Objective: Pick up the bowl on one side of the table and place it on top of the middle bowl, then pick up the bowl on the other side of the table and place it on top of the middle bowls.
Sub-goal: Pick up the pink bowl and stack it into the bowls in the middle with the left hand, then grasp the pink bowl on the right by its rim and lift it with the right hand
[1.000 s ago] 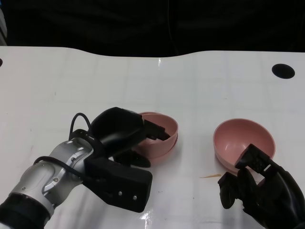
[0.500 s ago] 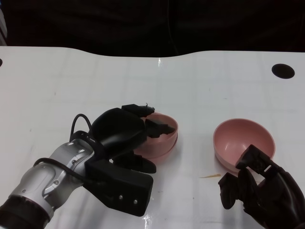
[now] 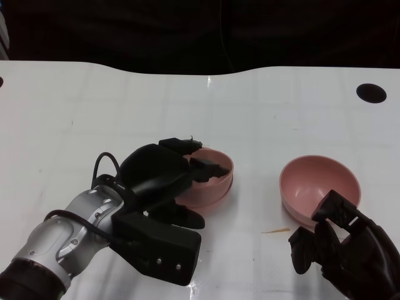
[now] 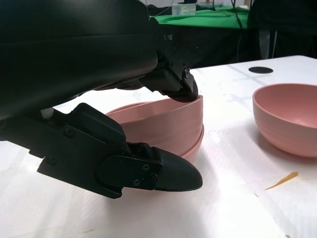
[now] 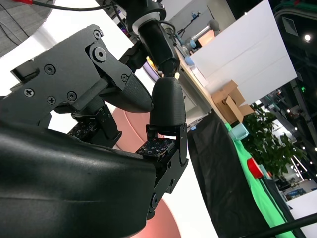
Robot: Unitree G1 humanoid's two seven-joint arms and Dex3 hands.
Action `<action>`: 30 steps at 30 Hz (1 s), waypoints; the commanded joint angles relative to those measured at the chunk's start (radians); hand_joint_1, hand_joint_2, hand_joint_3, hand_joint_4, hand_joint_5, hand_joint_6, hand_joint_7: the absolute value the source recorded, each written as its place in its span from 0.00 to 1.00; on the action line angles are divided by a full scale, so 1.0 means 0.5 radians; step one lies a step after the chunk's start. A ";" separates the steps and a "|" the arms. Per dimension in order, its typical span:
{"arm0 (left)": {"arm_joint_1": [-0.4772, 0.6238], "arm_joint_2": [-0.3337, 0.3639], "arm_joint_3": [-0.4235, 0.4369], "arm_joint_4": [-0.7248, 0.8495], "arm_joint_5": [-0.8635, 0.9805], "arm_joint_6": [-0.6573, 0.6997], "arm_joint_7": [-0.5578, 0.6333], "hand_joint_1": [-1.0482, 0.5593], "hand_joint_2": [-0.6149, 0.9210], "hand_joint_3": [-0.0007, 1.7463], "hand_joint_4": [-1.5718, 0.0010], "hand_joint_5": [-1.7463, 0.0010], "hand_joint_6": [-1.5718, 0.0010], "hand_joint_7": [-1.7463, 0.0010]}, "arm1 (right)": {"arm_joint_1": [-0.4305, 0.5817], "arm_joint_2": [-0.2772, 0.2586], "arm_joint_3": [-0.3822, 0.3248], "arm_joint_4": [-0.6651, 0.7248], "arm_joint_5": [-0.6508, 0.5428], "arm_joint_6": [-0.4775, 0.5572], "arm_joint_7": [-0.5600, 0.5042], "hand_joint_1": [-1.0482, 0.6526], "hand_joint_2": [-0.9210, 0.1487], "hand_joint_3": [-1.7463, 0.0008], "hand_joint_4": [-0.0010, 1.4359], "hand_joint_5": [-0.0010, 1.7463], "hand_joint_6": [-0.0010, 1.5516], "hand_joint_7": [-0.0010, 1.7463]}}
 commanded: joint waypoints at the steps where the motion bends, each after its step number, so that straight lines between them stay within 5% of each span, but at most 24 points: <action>1: 0.056 0.045 0.029 -0.093 -0.002 0.009 0.045 0.17 1.00 0.15 0.84 0.99 0.69 1.00 | 0.000 -0.028 -0.020 -0.012 0.016 0.009 0.001 0.62 0.34 0.25 0.66 1.00 0.43 1.00; 15: 0.345 0.151 0.255 -0.488 -0.186 -0.069 0.113 0.23 1.00 0.12 0.77 0.97 0.64 0.98 | -0.010 -0.045 -0.029 0.001 0.028 0.006 0.042 0.63 0.31 0.27 0.66 1.00 0.42 1.00; 24: 0.786 0.096 0.561 -0.785 -0.781 -0.105 0.002 0.38 1.00 0.02 0.63 0.94 0.55 0.98 | -0.022 -0.047 -0.039 0.013 0.006 0.007 0.032 0.63 0.30 0.27 0.66 1.00 0.43 1.00; 30: 0.973 0.054 0.686 -0.954 -1.319 0.057 -0.299 0.43 1.00 0.06 0.61 0.94 0.56 0.99 | -0.028 -0.054 -0.047 0.022 0.018 0.018 0.043 0.62 0.30 0.28 0.66 1.00 0.43 1.00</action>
